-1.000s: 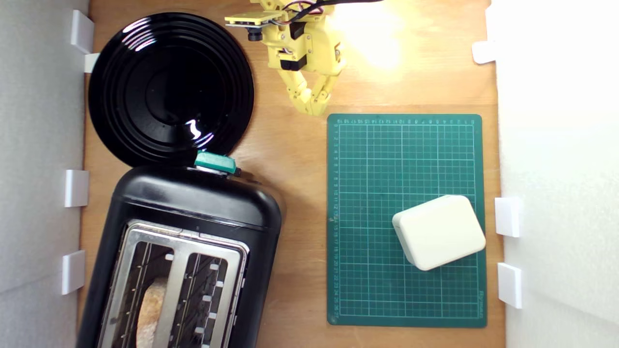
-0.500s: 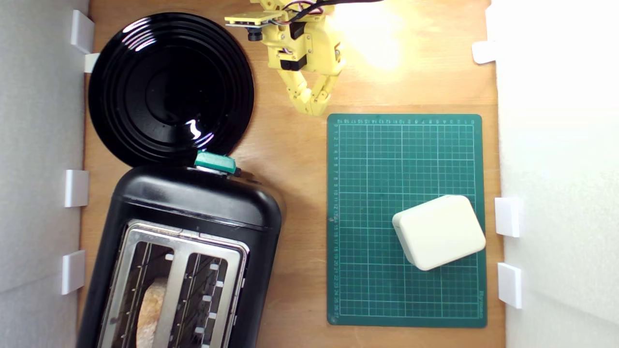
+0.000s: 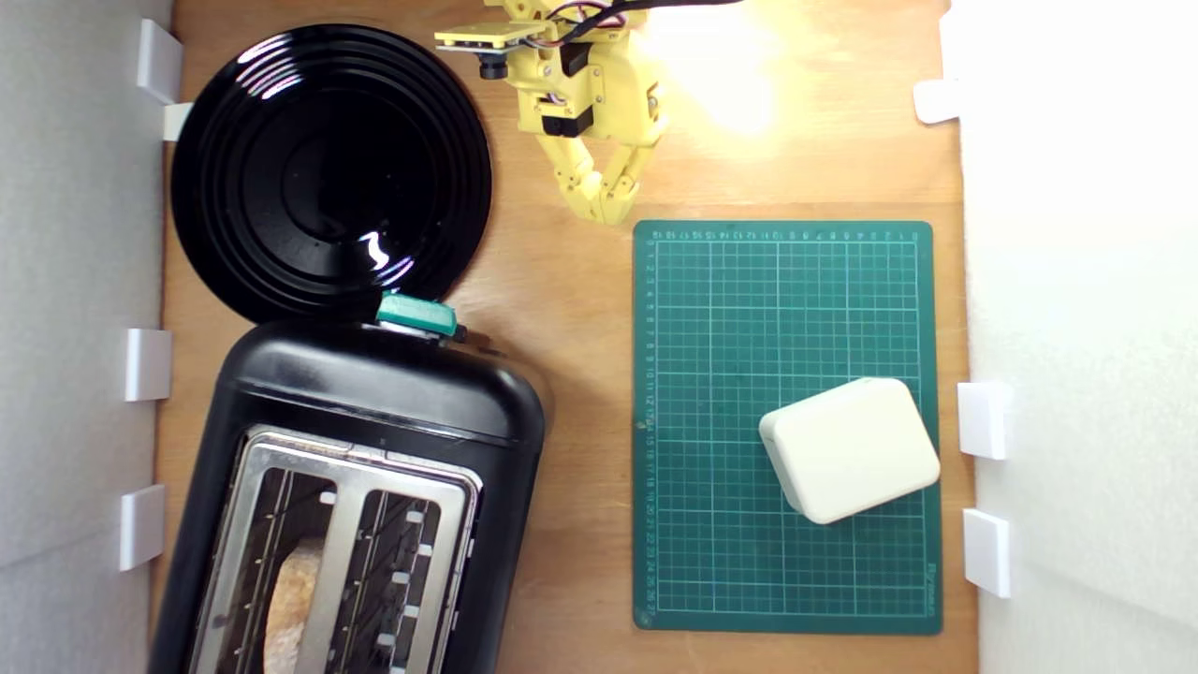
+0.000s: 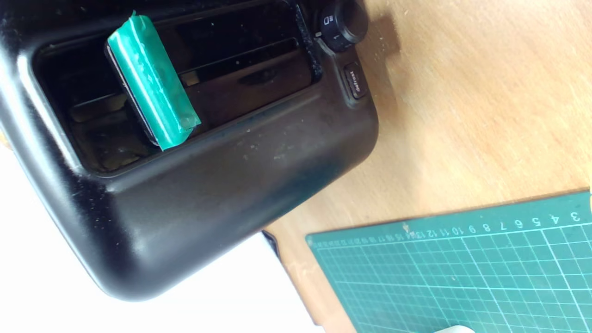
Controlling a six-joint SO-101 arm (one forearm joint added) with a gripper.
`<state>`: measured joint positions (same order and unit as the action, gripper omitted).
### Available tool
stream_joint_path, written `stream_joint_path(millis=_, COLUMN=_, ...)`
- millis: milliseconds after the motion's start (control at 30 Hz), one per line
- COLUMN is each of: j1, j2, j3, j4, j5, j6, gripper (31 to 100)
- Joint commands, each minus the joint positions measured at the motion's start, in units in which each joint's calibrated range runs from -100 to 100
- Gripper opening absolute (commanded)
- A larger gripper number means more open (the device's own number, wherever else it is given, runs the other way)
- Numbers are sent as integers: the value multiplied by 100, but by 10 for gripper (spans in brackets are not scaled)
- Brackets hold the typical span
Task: Start toaster
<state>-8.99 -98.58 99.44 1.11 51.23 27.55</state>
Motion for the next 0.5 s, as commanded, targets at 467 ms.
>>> stream_joint_path(millis=467, j1=812, j2=1648, j3=-1907, j4=574, j5=20, j6=1032, gripper=317)
